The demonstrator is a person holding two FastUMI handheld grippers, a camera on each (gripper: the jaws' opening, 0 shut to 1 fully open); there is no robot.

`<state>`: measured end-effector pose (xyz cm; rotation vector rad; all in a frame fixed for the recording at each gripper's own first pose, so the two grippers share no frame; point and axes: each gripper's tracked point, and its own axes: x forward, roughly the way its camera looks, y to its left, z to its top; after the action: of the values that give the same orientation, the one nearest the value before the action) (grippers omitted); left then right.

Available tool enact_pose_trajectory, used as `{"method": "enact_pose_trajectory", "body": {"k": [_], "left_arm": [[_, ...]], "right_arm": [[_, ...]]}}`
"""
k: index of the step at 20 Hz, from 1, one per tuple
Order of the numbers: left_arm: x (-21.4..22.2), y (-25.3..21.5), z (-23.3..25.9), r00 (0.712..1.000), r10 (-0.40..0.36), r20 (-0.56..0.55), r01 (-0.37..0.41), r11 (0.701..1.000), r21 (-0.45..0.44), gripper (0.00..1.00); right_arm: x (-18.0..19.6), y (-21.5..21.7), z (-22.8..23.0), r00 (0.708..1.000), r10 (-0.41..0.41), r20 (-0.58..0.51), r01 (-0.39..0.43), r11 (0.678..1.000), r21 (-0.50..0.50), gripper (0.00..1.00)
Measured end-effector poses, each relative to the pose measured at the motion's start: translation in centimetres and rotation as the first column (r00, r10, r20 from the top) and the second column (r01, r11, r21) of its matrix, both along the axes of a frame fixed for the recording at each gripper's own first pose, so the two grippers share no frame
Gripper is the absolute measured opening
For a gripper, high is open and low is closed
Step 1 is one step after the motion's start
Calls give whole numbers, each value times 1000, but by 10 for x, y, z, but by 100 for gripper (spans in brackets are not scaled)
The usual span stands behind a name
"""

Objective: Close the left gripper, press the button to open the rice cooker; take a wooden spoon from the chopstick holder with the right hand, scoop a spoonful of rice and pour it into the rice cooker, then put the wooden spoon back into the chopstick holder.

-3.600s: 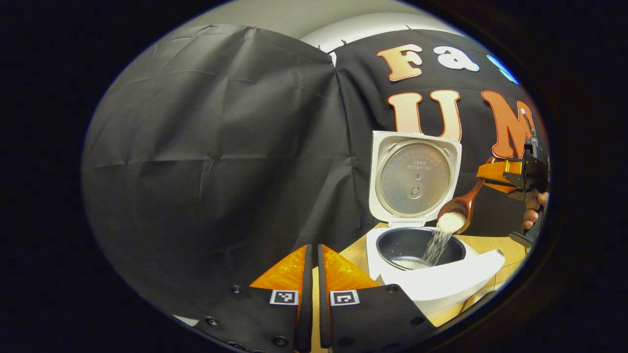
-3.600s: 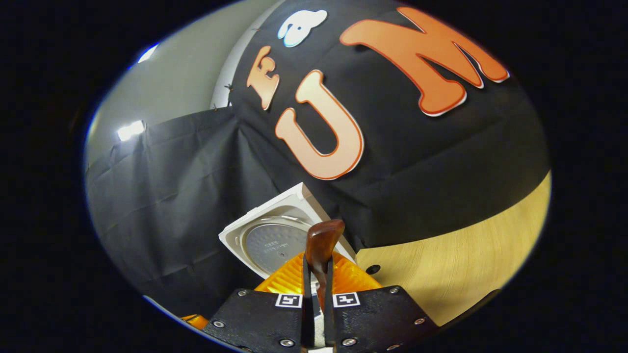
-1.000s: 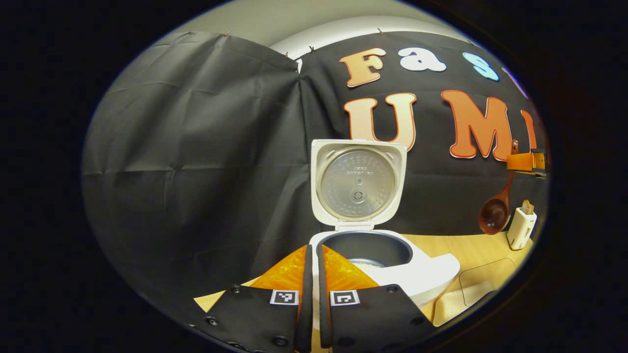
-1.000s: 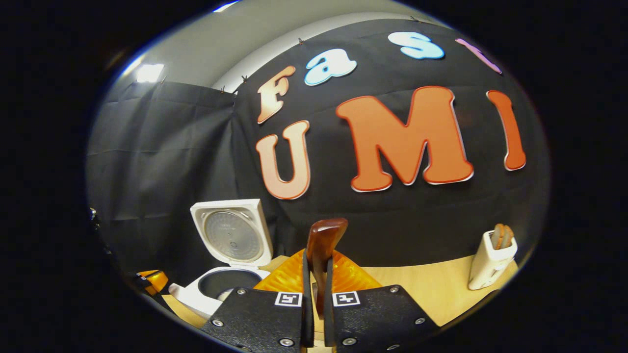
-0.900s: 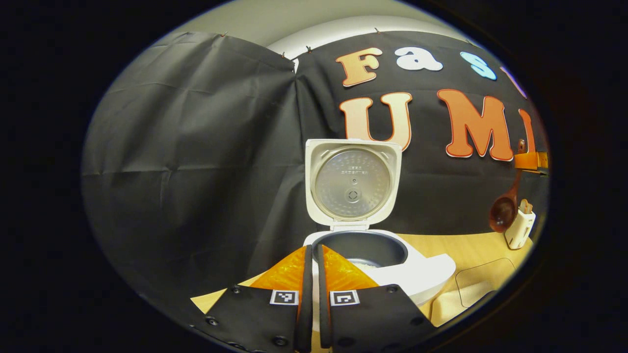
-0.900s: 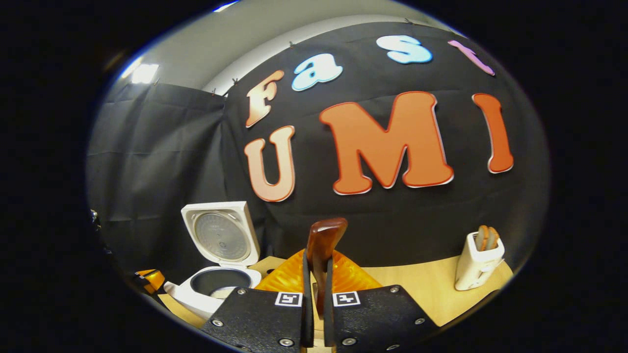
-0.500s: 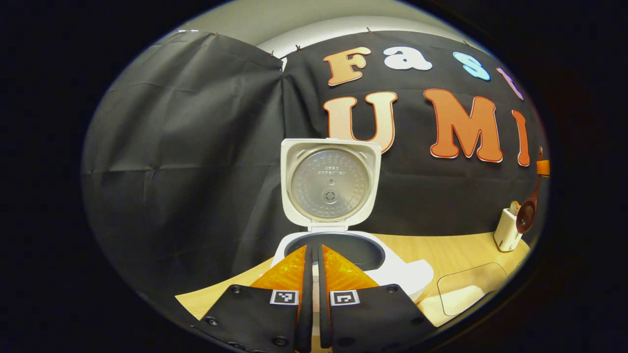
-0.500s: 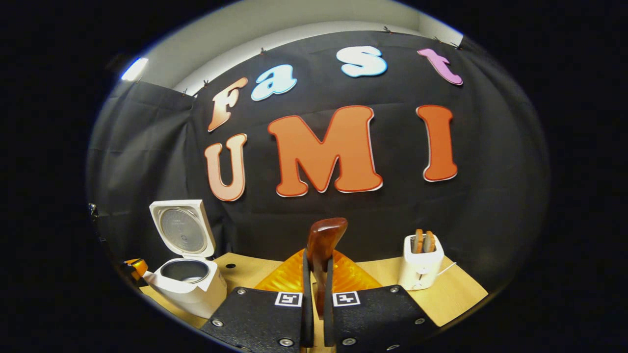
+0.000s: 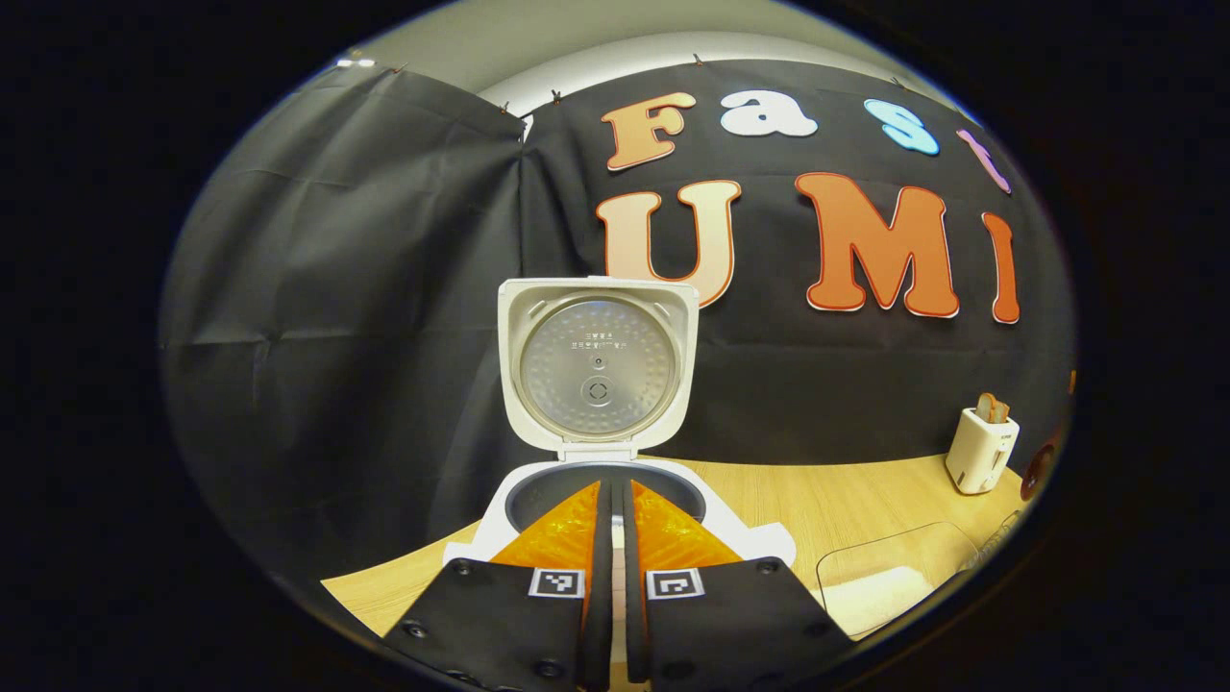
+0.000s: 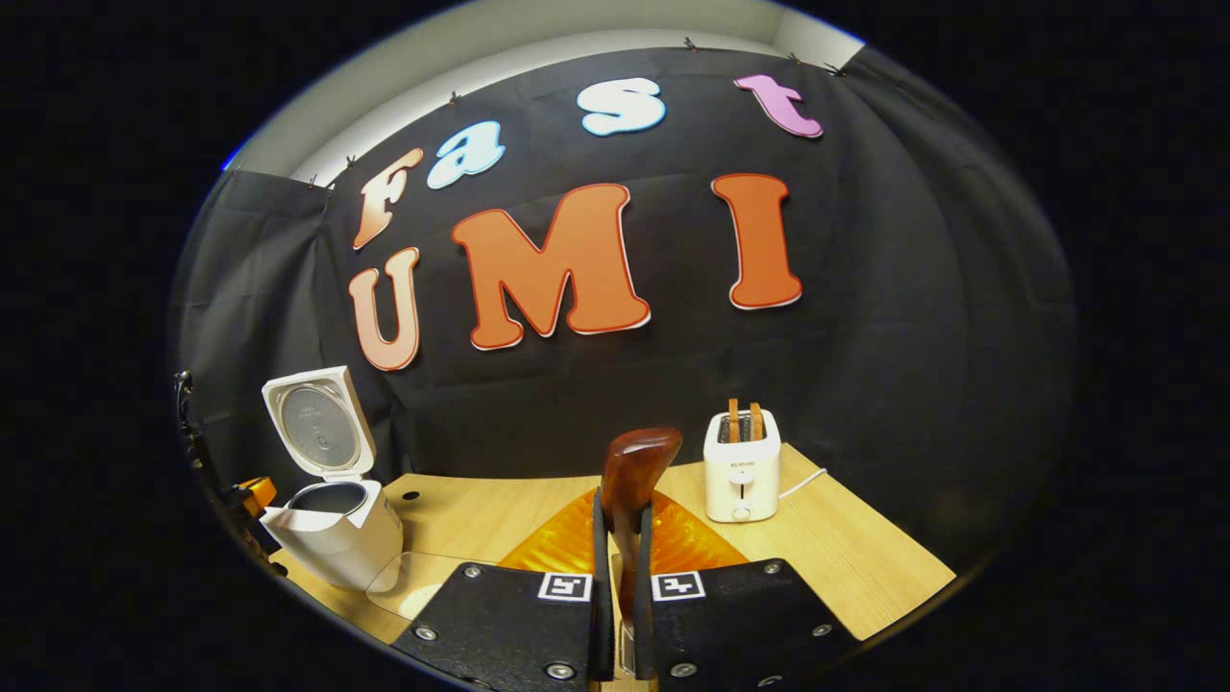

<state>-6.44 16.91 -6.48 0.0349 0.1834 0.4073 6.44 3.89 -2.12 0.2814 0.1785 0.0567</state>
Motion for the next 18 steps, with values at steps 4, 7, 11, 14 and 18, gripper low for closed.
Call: {"method": "enact_pose_trajectory", "body": {"k": [4, 7, 11, 14, 18], "left_arm": [[-1, -4, 3, 1000, 5, -1, -5, 1000, 25, 17], [5, -9, 6, 1000, 1, 0, -1, 999, 35, 17], [11, -17, 7, 1000, -14, -2, 14, 999, 36, 36], [14, -21, 7, 1000, -16, -10, 17, 999, 40, 45], [16, -25, 9, 1000, -25, -2, 25, 999, 36, 63]], "right_arm": [[-12, -4, -45, 997, -14, -79, 16, 999, 28, 8], [-26, 0, -68, 990, -26, -139, 32, 999, 41, 8], [-30, 7, -85, 984, -14, -179, 27, 997, 71, 8], [-29, 6, -99, 976, -21, -217, 48, 991, 123, 8], [-31, 9, -112, 969, -32, -244, 77, 981, 176, 8]]}}
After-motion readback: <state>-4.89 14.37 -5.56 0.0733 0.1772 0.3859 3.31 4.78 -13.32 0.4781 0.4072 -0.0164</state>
